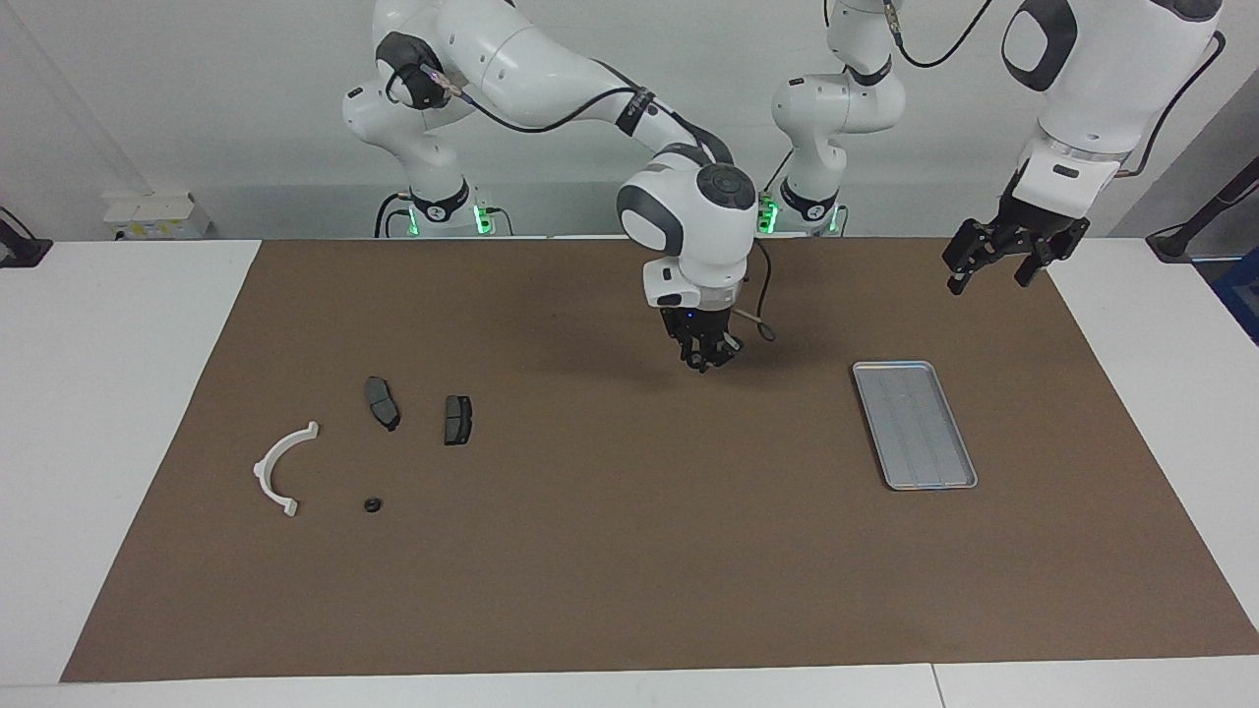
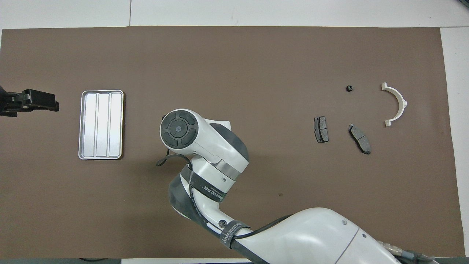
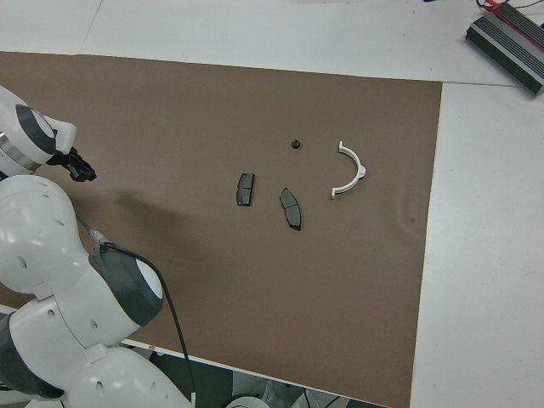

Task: Pick bearing gear from pile to tray

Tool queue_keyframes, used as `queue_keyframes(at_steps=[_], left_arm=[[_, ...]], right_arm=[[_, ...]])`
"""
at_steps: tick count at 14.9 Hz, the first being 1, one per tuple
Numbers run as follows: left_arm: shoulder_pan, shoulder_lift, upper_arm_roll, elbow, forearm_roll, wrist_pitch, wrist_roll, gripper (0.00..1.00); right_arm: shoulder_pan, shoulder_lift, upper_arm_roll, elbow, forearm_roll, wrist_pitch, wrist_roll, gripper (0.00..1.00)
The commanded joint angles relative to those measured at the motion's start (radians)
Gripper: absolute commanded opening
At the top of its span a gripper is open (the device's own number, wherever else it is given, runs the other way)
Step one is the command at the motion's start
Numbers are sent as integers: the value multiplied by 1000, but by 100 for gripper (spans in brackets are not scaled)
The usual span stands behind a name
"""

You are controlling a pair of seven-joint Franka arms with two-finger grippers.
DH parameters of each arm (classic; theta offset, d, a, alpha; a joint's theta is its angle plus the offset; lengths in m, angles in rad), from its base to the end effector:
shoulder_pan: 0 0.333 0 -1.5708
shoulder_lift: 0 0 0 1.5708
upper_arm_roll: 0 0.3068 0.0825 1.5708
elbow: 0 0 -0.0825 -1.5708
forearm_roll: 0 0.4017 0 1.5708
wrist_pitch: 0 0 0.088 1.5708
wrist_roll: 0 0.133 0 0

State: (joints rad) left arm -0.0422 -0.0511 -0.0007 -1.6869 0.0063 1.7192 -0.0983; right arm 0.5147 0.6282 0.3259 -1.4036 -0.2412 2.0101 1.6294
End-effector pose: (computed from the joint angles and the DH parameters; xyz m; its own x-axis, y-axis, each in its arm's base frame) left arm 0.5712 -0.0238 0.5746 0.9950 0.0546 0.0835 0.0546 -0.9985 0.0019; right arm 0.5296 0.5033 0.3104 0.7335 -0.6790 0.0292 -0.6790 -0.7340 -0.0136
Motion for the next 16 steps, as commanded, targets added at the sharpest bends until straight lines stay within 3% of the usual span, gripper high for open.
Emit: queue_keyframes(at_steps=[1, 5, 8, 10, 13, 16], left_arm=[[7, -41, -1, -51, -12, 14, -11, 100], [-7, -46, -1, -103, -12, 51, -73, 100], [-10, -61, -4, -132, -11, 68, -81, 100], [-24, -62, -7, -142, -9, 68, -77, 100], [-79, -41, -7, -154, -6, 112, -156, 100], [-146, 16, -7, -154, -5, 150, -242, 100]], right_arm=[[-19, 41, -1, -29, -47, 93, 17, 0], [-32, 41, -4, -130, -98, 203, 18, 0], [-35, 41, -5, -117, -95, 170, 17, 0], [-36, 41, -7, -74, -92, 86, 9, 99], [-134, 25, 5, 90, -60, -149, -145, 100], [-310, -73, 7, 120, 69, -252, -496, 100]])
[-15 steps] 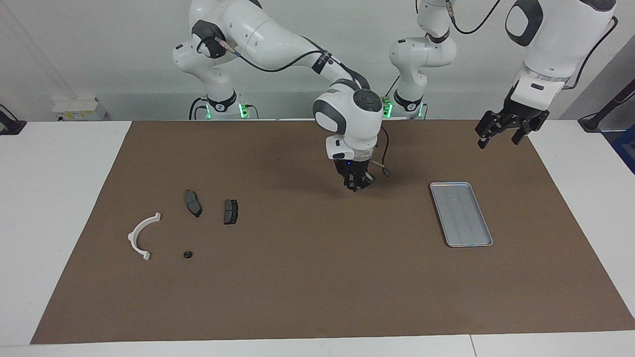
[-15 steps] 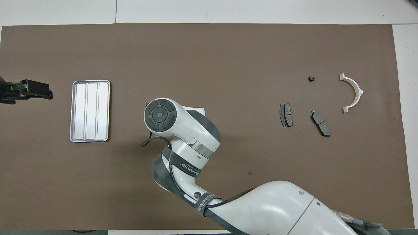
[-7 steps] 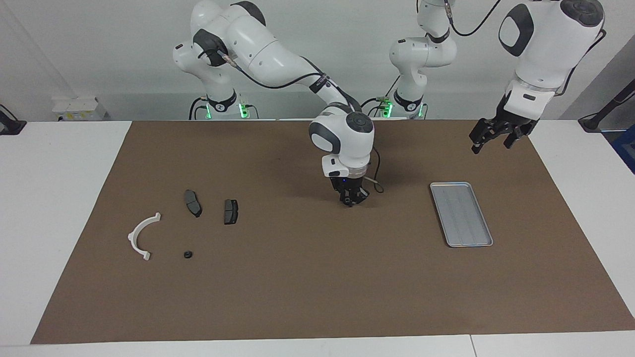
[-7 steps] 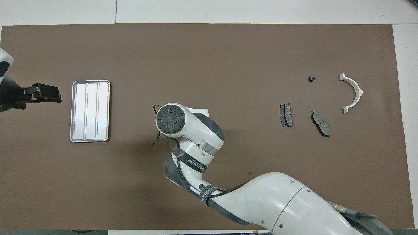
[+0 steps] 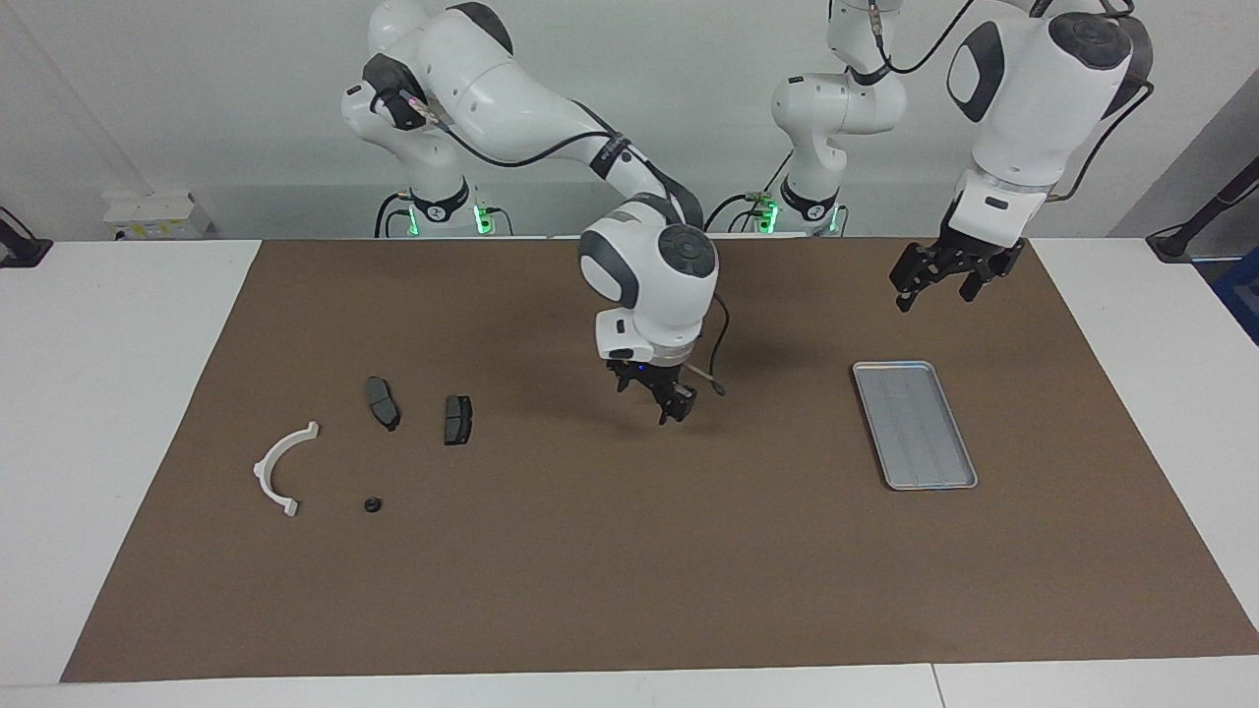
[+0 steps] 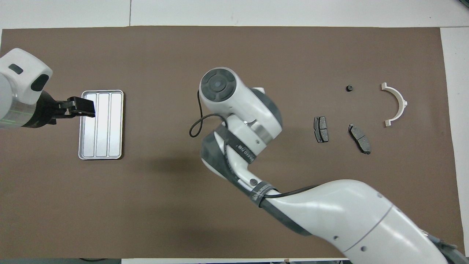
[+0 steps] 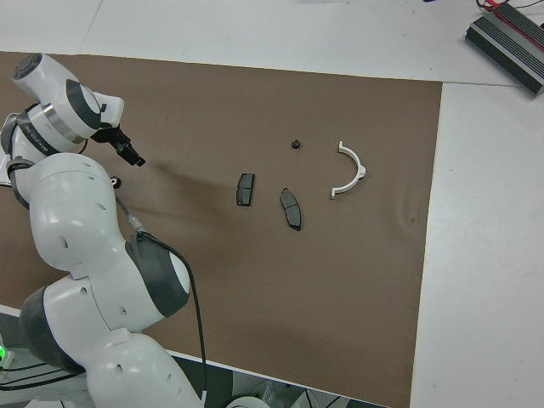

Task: Pick bearing gear from pile to tray

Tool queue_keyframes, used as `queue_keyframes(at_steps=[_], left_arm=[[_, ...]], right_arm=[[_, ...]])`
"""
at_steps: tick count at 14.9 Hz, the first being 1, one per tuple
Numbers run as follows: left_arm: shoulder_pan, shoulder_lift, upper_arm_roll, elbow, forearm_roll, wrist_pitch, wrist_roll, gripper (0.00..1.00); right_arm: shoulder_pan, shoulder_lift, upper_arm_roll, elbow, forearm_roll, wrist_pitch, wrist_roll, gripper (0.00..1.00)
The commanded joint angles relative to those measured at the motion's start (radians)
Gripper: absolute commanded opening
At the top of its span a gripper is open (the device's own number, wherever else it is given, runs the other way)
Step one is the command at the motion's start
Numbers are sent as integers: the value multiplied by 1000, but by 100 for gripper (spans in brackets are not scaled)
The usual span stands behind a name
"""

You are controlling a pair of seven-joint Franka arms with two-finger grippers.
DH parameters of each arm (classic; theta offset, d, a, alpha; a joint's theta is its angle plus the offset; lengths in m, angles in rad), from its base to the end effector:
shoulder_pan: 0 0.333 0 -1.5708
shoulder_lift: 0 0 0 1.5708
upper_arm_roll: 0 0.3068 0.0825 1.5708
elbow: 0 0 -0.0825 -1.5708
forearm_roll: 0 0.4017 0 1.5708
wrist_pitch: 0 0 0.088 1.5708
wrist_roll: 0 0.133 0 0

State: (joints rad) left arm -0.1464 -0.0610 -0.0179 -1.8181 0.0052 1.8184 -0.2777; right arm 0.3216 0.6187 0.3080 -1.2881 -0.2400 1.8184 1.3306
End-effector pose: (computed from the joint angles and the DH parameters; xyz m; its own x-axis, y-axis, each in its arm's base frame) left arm 0.5620 -0.0928 0.5236 0.9918 0.1122 0.0606 0.1117 -0.9937 0.0108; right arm 0.6272 0.3711 0.3547 0.7756 -0.6302 0.0358 -0.6309 -0.7725 0.0716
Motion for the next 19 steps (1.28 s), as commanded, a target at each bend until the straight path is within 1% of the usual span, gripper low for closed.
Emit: queue_keyframes(at_steps=[1, 2, 3, 4, 6, 8, 9, 11, 13, 14, 16, 19], left_arm=[[-109, 83, 12, -20, -1, 103, -146, 100], [-187, 172, 13, -14, 22, 189, -272, 100], [-227, 222, 12, -16, 39, 267, -344, 100], [-240, 248, 7, -20, 38, 295, -348, 100], [-301, 329, 4, -15, 12, 333, -360, 100], [-353, 407, 6, -23, -4, 427, -424, 100], [-376, 433, 4, -27, -4, 467, -469, 100], [-406, 434, 4, -49, -5, 478, -489, 100], [-420, 431, 4, -53, -33, 478, -495, 100], [-430, 429, 4, -58, -51, 479, -495, 100], [-437, 426, 4, -79, -57, 486, -497, 100], [-438, 412, 4, -118, -57, 504, -498, 100]], right_arm=[[-168, -83, 25, 4, 73, -98, -312, 100], [-212, -91, 23, 3, 73, -123, -406, 100], [-263, -91, 23, 0, 73, -129, -482, 100], [-313, -91, 22, -17, 73, -114, -543, 100], [-407, -103, 22, -77, 65, -58, -611, 100], [-458, -112, 19, -149, 54, 30, -660, 100], [-478, -111, 19, -186, 35, 71, -665, 100], [-519, -103, 19, -258, -2, 168, -685, 100], [-559, -93, 17, -325, -10, 289, -758, 100], [-575, -73, 17, -336, -12, 332, -789, 100], [-584, -47, 16, -335, -12, 367, -823, 100], [-598, -28, 16, -335, -42, 413, -841, 100]])
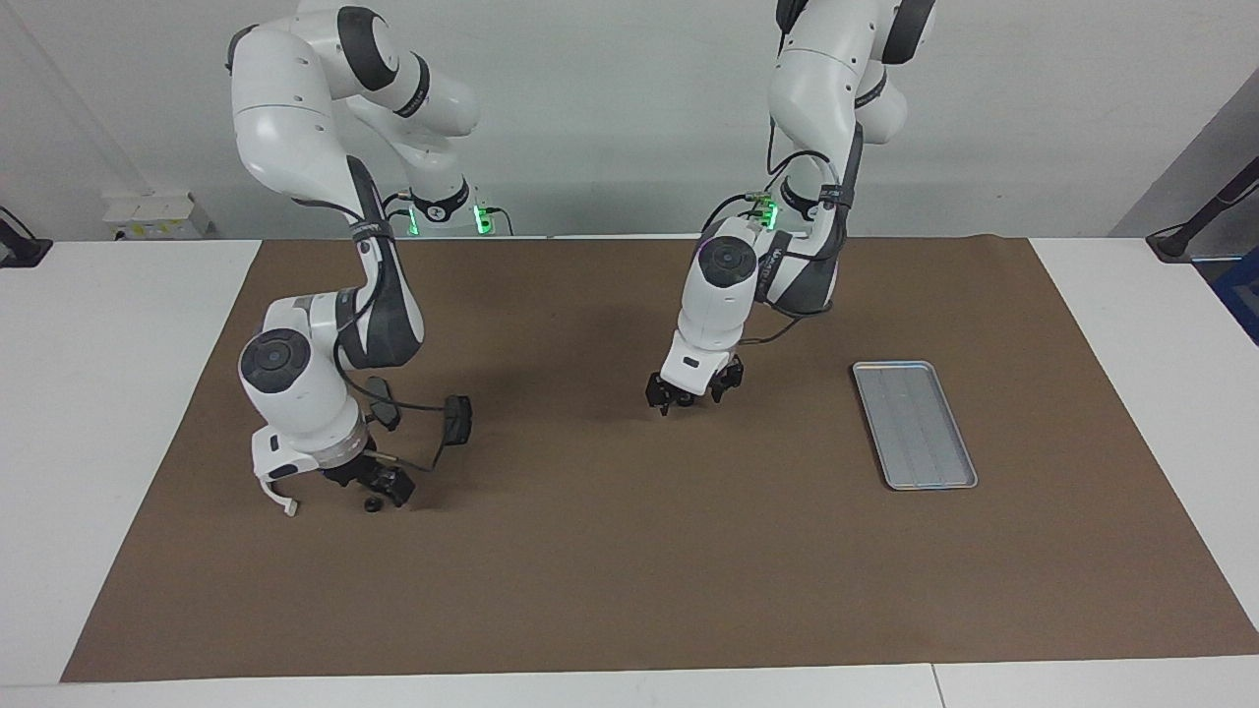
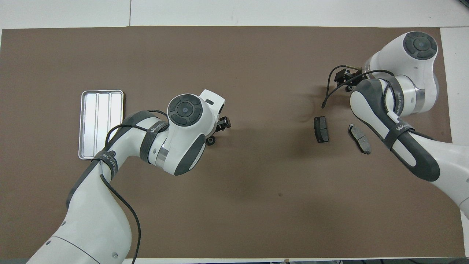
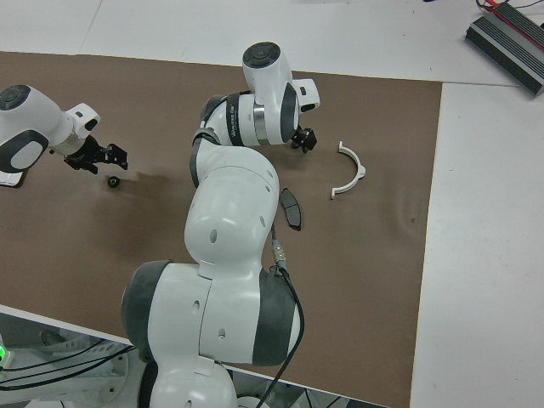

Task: Pick bearing gear from pile to tray

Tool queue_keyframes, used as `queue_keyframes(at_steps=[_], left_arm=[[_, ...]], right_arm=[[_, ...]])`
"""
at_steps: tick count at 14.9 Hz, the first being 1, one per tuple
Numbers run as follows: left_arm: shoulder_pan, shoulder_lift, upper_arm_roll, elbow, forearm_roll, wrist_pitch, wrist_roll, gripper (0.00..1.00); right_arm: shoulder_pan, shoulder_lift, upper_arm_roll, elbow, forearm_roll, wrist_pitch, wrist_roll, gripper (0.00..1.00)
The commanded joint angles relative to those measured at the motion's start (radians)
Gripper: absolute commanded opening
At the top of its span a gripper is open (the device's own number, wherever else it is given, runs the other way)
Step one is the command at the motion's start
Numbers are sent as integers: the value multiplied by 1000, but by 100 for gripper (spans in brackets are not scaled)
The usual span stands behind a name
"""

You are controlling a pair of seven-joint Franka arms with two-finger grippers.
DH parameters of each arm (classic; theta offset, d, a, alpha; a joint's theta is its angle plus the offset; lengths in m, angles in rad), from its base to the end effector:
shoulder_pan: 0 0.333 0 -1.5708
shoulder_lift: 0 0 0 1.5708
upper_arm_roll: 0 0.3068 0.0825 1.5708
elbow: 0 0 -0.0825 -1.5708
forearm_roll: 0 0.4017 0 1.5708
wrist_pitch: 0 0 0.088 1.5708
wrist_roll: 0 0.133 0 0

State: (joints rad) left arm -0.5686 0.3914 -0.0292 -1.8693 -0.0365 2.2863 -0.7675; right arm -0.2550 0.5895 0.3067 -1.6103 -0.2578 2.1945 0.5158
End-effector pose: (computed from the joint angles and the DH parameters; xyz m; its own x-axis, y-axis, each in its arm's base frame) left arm 0.5343 -0.3649 0.2625 0.9809 0.1942 -0.0092 0.1944 -0.9799 0.0457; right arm 0.7027 0.0004 0.2546 0.9328 -0.3577 0.0441 -0.3590 -0.9330 0.0257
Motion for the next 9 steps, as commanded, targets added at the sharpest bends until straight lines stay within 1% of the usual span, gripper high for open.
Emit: queue_keyframes(at_steps=[1, 3, 5, 9], left_arm=[[-17, -45, 15, -86, -16, 48, -15, 100], [-30, -52, 15, -103, -16, 58, -36, 100], [-40, -54, 15, -110, -16, 53, -44, 100], [-54, -65, 15, -137, -16, 61, -73, 99]], right_arm=[[-20, 6, 15, -13, -26, 45, -23, 98], [-18, 13, 17, -8, -26, 50, -22, 95], [-20, 26, 17, -10, -31, 80, -26, 95], [-20, 38, 17, -10, -44, 93, -27, 86]])
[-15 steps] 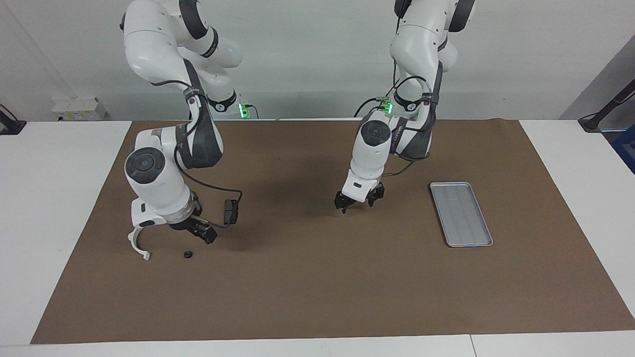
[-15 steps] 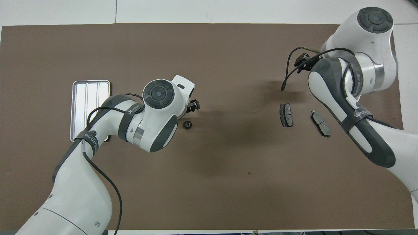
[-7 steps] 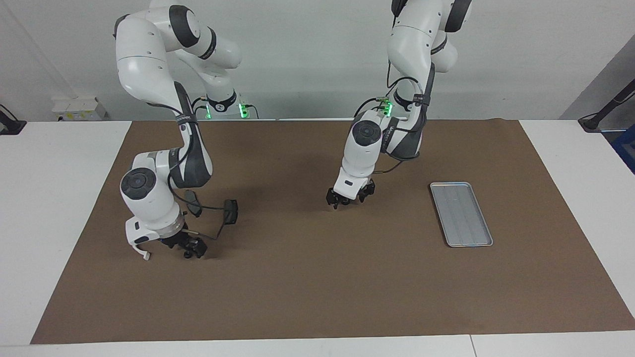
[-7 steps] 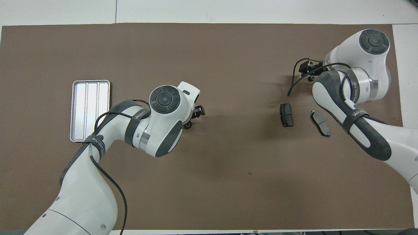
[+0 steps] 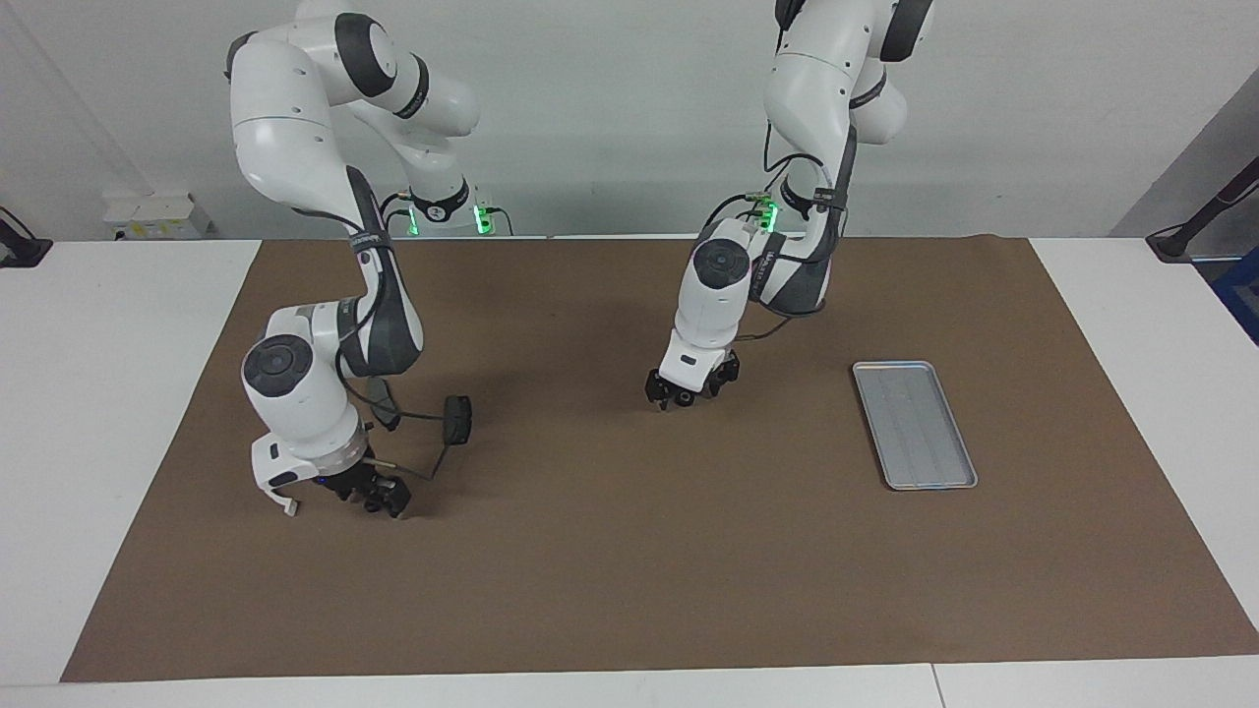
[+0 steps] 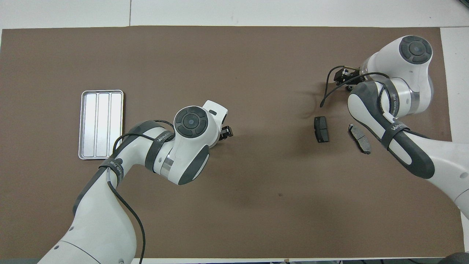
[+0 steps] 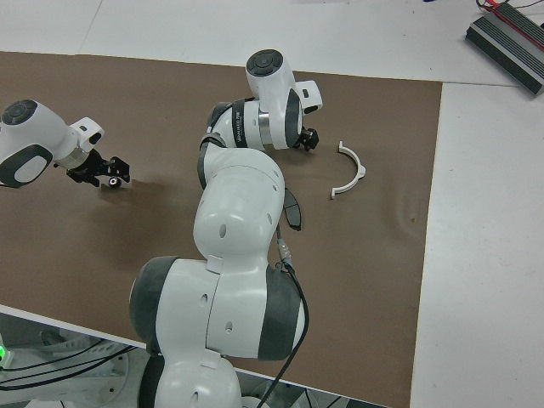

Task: Pick bearing gear from pile to tray

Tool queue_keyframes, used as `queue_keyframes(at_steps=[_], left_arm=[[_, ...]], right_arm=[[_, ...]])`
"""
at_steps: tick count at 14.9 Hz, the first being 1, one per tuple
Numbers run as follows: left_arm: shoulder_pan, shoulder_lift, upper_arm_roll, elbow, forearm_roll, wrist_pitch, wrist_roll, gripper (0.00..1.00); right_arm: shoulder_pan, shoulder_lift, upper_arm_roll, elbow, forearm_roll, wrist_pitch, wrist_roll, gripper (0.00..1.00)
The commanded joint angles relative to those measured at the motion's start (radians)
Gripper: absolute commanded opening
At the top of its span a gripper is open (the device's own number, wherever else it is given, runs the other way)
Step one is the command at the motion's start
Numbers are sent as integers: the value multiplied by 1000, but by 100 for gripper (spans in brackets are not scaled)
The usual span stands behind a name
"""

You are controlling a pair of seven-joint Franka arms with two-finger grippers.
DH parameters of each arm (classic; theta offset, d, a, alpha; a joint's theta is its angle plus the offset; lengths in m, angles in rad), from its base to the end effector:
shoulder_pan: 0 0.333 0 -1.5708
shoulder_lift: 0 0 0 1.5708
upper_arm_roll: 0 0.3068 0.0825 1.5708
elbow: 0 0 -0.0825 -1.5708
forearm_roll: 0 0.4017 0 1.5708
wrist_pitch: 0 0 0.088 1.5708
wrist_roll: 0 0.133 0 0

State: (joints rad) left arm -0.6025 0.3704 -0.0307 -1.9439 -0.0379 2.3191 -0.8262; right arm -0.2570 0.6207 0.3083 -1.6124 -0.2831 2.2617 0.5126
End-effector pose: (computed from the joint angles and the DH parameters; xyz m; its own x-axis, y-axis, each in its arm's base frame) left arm 0.5057 -0.3726 0.2455 0.9755 0.2186 -0.0257 0.2193 -0.9752 0.0296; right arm 0.7083 0.0012 0.2389 0.9377 -0.3383 0.0790 -0.3404 -0.9402 0.0142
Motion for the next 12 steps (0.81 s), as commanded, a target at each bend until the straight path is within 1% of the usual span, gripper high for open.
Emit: queue_keyframes(at_steps=[1, 2, 3, 4, 5, 6, 9, 10, 11, 12], left_arm=[[-25, -47, 17, -69, -14, 29, -16, 96], [-25, -48, 17, -70, -14, 29, -16, 91], [-25, -48, 17, -70, -14, 29, -17, 80], [-25, -48, 17, -72, -14, 29, -19, 45], [-23, -48, 18, -70, -14, 29, -16, 5], [-16, -47, 18, -61, -14, 29, -16, 0], [-5, -39, 25, -23, -5, 11, -1, 0], [-2, -39, 29, -14, 9, 8, 4, 0], [10, -44, 38, 8, 38, -6, 21, 0], [42, -51, 41, 35, 59, -64, 57, 0]], right_arm=[[-18, 7, 15, -7, -19, 25, -23, 85], [-18, 7, 15, -7, -19, 24, -23, 81], [-18, 7, 15, -7, -19, 24, -23, 64], [-18, 7, 15, -7, -19, 21, -23, 41], [-18, 7, 17, -6, -19, 15, -23, 16], [-18, 7, 17, -3, -19, 6, -23, 0], [-15, 4, 17, 0, -19, -11, -23, 0], [-7, -5, 18, 11, -19, -43, -23, 0], [4, -12, 20, 37, -16, -104, -23, 0], [12, -15, 25, 75, -16, -175, -23, 0]])
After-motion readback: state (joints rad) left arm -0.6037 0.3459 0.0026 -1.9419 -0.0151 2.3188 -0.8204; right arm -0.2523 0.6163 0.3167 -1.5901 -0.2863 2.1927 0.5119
